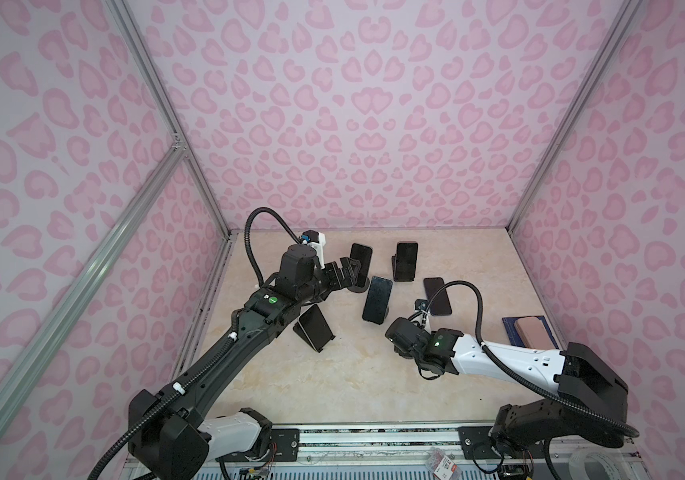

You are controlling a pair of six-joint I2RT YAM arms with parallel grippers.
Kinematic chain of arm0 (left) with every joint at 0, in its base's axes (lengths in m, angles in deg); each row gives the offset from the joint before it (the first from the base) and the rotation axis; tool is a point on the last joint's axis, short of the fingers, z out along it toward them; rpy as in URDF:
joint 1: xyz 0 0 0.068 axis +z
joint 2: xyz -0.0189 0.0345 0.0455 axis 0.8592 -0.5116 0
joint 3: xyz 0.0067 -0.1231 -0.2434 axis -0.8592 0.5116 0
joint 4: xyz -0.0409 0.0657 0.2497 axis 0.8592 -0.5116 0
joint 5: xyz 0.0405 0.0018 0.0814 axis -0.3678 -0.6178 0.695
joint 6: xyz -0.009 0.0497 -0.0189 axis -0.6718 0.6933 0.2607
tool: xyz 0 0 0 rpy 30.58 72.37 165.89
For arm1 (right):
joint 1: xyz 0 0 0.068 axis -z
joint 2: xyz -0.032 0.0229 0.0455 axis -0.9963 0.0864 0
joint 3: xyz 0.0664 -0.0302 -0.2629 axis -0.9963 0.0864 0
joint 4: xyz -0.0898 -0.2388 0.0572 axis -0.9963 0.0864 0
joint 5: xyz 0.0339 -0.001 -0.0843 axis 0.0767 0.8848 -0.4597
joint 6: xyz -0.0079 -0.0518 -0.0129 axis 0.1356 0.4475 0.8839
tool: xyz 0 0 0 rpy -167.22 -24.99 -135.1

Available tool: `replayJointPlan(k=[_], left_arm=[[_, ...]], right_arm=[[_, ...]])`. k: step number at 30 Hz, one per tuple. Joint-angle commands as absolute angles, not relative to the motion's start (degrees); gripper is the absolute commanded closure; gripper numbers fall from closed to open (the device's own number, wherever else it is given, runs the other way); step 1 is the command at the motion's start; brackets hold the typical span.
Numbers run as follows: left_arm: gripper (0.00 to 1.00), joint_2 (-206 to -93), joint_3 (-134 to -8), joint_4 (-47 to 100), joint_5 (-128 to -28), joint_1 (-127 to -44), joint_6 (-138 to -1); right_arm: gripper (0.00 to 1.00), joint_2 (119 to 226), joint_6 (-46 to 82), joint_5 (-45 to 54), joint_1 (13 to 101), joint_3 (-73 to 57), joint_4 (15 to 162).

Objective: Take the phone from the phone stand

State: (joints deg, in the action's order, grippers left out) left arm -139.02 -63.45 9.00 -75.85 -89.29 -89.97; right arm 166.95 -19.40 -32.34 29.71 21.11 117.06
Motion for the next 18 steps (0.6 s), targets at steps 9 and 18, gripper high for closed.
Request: replayJointPlan(k=[9,18], left_arm=[[0.00,-139.2,-63.3,11.0,-76.2,-89.7,-89.9],[0.01,-139.2,-63.2,11.1,-76.1,-89.9,-89.8]], right_arm=[[0.23,166.5,-13.3,-30.7,29.9,19.4,121.2],[0.16,170.3,-17.0,-34.4,29.8,16.9,120.3]])
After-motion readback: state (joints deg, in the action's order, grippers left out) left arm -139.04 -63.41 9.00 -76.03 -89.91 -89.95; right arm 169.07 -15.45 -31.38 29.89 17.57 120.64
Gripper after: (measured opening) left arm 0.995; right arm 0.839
